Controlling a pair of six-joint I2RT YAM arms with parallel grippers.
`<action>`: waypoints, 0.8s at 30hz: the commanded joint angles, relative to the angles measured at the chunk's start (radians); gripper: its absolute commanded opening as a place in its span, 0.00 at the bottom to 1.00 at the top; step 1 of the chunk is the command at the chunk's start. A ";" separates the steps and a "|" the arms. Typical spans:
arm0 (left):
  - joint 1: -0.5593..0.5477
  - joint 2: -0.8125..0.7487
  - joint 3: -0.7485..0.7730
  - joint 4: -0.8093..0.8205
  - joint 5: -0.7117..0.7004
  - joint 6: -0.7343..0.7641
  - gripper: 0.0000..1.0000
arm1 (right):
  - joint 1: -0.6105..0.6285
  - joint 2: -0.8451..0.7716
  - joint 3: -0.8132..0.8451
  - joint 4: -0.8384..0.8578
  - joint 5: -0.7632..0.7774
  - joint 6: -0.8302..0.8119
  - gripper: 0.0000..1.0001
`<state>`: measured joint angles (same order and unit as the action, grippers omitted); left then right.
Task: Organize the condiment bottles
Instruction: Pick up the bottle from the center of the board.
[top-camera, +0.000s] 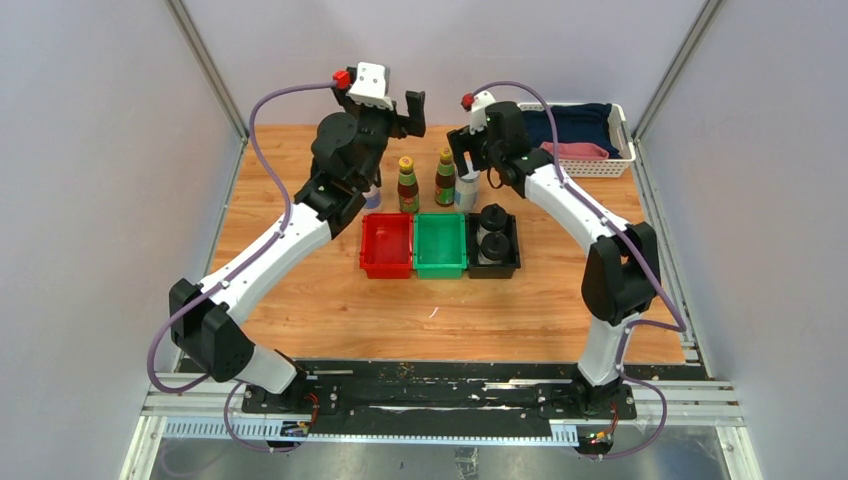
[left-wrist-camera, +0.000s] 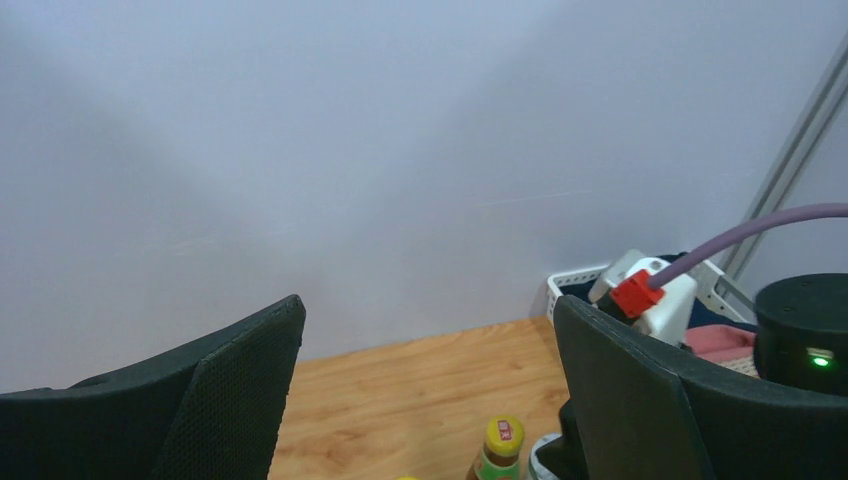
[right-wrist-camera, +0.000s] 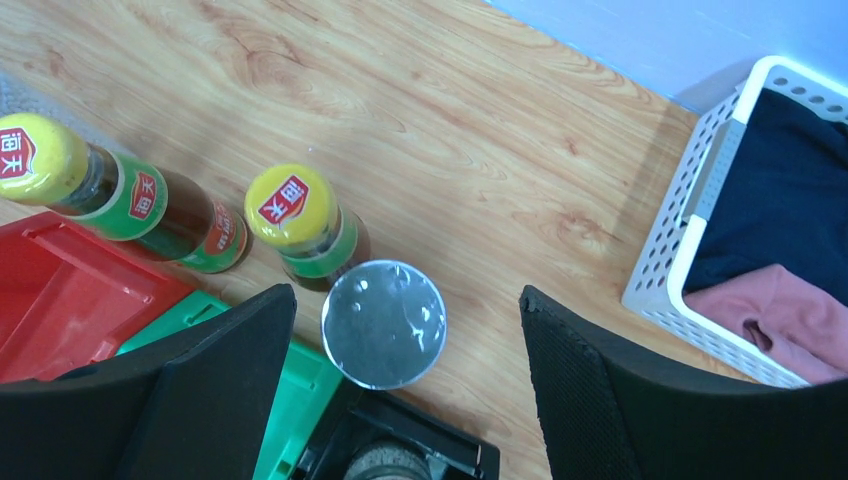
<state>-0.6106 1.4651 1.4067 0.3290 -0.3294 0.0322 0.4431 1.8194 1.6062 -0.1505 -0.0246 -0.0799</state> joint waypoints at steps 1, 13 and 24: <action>0.011 0.006 -0.022 0.093 0.098 0.029 1.00 | -0.007 0.046 0.084 0.007 -0.056 -0.043 0.86; 0.030 -0.032 -0.145 0.187 0.105 -0.028 1.00 | 0.007 0.076 0.162 -0.024 -0.125 -0.071 0.86; 0.030 -0.057 -0.200 0.215 0.108 -0.048 1.00 | 0.016 0.063 0.127 -0.013 -0.153 -0.080 0.86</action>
<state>-0.5846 1.4483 1.2228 0.5003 -0.2279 -0.0101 0.4450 1.8938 1.7420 -0.1566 -0.1543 -0.1432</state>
